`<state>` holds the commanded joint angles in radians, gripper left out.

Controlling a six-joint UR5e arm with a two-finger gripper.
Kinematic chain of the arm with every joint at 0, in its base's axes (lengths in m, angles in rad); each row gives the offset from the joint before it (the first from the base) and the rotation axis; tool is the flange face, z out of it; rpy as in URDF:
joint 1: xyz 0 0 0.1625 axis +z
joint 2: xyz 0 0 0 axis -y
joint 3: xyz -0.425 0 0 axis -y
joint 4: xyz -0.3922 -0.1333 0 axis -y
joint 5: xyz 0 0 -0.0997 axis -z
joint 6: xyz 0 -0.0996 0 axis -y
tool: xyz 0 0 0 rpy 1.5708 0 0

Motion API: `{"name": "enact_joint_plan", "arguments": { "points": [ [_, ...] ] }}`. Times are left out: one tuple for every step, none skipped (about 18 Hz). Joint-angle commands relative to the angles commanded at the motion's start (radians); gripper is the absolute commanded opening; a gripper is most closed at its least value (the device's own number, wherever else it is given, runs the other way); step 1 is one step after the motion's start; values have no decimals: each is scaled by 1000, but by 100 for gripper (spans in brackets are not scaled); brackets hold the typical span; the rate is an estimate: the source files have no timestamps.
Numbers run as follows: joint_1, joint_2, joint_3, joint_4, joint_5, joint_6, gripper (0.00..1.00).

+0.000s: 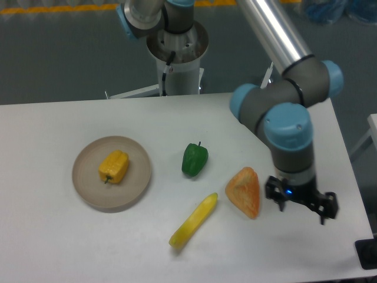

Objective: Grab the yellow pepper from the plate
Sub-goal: 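Move the open gripper over the yellow pepper on the plate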

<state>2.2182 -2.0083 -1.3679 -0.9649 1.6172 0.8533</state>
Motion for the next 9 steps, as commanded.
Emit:
{"name": "enact_joint_plan", "arguments": {
  "points": [
    [-2,38,-40,-5,-29,-28,100],
    [-5,71,-71,-24,-45,-48,100],
    [-9,100,-110,-53,-59,-66,100],
    [-12,141,-147,-69,-75,-83,100],
    [-26,182,-186,-71,-100,-104,100],
    [-44,216,-232,-71,-124,-127,100],
    [-57,250,-279,-69,-143,-141,100],
    [-72,282,-316,-69,-166,-160,100],
    [-90,308,-347,-68,-195,-186,100]
  ]
}}
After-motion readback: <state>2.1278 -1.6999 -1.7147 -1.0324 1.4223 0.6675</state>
